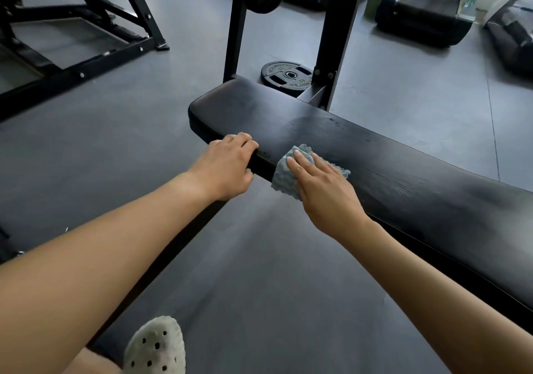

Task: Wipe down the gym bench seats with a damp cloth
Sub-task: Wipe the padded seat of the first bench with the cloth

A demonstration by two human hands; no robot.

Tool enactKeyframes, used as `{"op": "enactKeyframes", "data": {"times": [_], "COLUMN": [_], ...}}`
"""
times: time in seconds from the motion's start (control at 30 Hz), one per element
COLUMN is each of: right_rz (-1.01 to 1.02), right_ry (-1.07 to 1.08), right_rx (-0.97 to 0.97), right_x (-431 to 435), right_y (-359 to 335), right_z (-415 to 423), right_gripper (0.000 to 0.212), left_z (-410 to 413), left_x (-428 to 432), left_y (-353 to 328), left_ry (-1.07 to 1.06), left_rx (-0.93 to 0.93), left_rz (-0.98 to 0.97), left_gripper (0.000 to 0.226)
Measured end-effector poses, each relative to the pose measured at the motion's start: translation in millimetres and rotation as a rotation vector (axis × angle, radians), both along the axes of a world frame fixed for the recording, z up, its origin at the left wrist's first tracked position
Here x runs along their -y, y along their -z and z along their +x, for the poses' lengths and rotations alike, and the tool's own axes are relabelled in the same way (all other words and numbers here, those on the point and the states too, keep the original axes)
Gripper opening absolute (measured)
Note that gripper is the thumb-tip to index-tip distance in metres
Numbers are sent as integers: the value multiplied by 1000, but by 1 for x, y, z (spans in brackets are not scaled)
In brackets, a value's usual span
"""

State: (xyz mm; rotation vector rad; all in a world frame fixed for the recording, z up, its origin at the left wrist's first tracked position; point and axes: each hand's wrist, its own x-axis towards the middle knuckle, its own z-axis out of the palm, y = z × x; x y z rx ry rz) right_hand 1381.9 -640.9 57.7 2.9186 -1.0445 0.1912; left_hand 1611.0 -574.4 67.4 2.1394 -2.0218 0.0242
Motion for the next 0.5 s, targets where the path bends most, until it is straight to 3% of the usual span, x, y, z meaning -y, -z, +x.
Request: {"op": "enactKeyframes", "data": {"times": [0.3, 0.5], "right_rz": [-31, -34], "right_ry": [-19, -136], "right_rx": [-31, -62], "right_x": [23, 16], "right_y": [4, 5], "right_z": [127, 87], "right_gripper": [74, 82], "left_z": [47, 56], "left_x": [21, 20], "left_y": [-2, -6], "left_ry": [-194, -179], "left_rx": [-72, -154], "left_rz": [67, 106], "left_gripper": [61, 53]}}
